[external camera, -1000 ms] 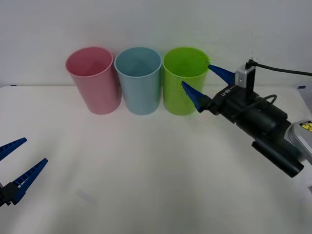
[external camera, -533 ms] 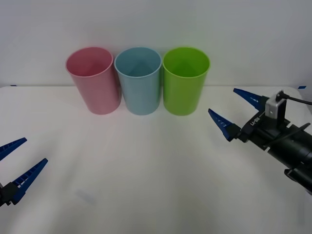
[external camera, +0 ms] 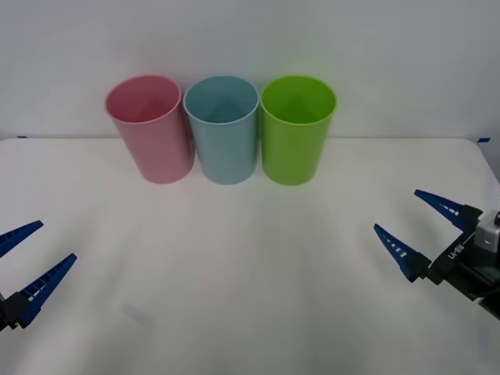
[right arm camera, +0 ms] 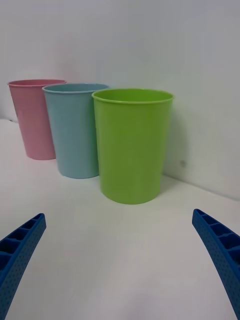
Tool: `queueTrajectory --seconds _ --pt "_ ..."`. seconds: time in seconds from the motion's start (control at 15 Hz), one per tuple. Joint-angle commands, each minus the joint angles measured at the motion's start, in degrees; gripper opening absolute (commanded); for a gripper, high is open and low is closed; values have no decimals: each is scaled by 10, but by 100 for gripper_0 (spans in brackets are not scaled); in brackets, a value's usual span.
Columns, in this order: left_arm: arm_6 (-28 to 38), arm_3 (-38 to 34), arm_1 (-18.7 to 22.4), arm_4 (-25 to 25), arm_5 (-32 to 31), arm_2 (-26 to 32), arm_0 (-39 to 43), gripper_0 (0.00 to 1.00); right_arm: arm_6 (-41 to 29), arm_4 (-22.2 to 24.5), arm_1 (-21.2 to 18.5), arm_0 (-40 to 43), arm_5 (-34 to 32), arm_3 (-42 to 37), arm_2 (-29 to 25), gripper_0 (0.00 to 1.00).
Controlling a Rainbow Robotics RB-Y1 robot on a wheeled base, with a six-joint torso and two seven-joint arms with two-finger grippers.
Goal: Grasp the object on the table and drop it into the matching bin: aluminum can to the light blue bin, PET bottle to the pink bin.
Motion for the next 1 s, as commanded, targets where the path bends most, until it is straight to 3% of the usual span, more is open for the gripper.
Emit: queueTrajectory --seconds 0.07,0.33,1.0 --pt "0 0 0 0 0 0 0 100 0 -1 15 35 -37 -1 -35 100" --pt "0 0 0 0 0 0 0 100 -1 -7 29 79 -86 0 -79 100" --pt "0 0 0 0 0 0 0 100 1 -32 29 119 -138 0 -98 100"
